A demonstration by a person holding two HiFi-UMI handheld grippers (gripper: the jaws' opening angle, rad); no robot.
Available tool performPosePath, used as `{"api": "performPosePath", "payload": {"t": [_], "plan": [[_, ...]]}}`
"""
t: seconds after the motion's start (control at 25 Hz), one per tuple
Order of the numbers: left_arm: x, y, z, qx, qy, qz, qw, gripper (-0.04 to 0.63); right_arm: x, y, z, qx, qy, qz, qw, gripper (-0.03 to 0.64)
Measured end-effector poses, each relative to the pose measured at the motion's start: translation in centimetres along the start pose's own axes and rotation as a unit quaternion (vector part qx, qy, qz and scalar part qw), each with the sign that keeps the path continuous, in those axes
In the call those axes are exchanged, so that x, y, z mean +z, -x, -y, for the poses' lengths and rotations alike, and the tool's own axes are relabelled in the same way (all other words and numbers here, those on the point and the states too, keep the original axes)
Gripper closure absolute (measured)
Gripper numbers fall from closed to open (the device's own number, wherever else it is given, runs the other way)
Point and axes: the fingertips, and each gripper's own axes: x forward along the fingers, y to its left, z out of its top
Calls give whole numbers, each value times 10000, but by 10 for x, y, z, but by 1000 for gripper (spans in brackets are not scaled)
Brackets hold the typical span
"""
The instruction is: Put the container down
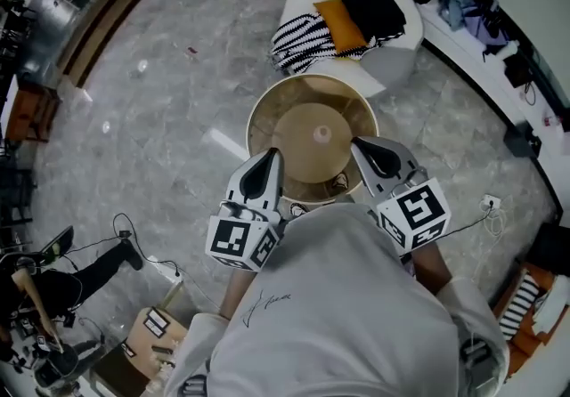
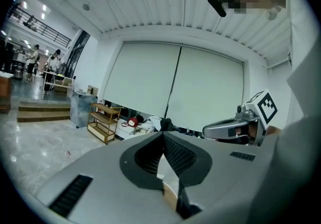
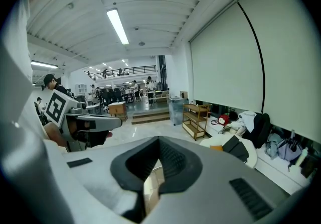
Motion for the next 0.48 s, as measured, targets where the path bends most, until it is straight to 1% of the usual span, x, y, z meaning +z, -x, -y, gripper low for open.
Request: {"api": "performPosePath", "payload": {"t": [0.24,0.36,0.48], "plan": [[4,8,5,-82,0,-22,10000,577,3,3,-18,-85,-42,43,9999,601],[3,7,11,-193,-6,-91,9998,577,3,8,-21,-153,-106,66,9998,601],[3,5,14,-213,-66,-152,9996,577,2,13,-17,-219,-121,48,9997,601]]}}
